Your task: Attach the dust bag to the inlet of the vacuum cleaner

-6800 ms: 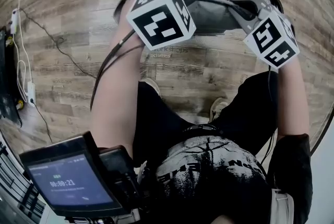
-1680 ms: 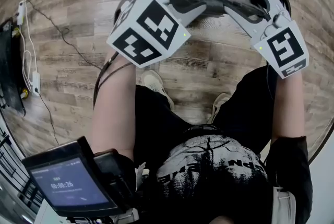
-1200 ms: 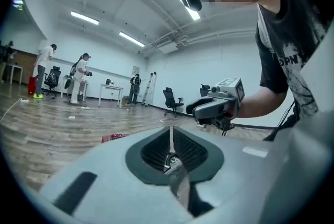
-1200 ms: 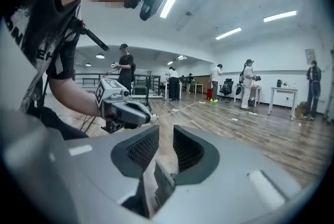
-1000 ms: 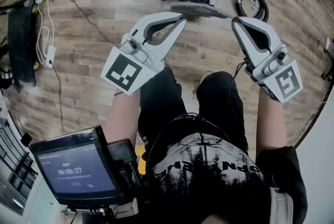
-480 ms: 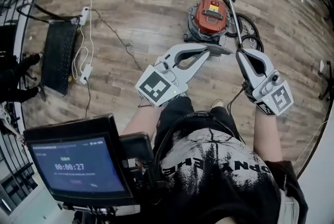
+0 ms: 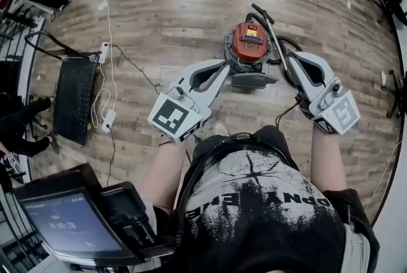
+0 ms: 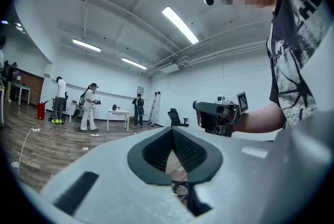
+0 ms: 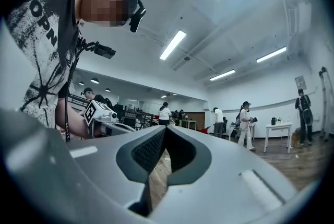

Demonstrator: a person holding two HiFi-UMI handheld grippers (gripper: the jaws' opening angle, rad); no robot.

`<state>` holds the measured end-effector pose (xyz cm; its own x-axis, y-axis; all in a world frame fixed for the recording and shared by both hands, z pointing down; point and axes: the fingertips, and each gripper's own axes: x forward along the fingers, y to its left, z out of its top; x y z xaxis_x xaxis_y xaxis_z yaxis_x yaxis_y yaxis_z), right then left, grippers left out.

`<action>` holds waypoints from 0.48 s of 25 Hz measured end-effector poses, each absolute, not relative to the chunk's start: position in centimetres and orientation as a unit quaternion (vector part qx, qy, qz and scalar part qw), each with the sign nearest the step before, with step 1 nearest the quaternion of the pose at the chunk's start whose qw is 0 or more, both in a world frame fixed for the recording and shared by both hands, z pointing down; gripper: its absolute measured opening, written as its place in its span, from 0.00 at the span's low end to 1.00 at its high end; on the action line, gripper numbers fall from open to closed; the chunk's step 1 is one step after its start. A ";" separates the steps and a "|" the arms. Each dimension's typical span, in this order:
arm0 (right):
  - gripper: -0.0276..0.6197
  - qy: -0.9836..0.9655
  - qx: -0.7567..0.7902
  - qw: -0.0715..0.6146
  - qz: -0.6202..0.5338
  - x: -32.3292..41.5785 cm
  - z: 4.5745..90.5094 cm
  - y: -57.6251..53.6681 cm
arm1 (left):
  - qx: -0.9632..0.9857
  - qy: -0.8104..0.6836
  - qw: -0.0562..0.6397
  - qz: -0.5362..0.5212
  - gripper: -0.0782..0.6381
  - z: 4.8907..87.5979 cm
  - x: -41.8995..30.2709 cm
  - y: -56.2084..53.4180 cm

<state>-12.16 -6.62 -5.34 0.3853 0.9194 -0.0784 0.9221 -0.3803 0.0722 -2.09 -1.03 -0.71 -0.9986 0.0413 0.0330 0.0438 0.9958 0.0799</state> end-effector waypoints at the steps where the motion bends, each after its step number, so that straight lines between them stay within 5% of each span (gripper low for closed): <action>1: 0.05 0.553 0.831 0.055 -0.011 -12.1 -5.4 -6.6 | -0.023 -0.999 0.015 -0.038 0.11 -0.8 -1.8 -1.1; 12: 0.05 0.491 0.867 0.078 0.020 -7.4 -5.8 -3.5 | -0.068 -0.997 0.014 -0.013 0.11 -2.6 1.5 -0.3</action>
<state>-7.41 -3.54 -5.76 0.5169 0.8550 -0.0419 0.8487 -0.5055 0.1557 1.53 -0.31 -2.64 -0.9902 0.1359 0.0306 0.1366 0.9904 0.0231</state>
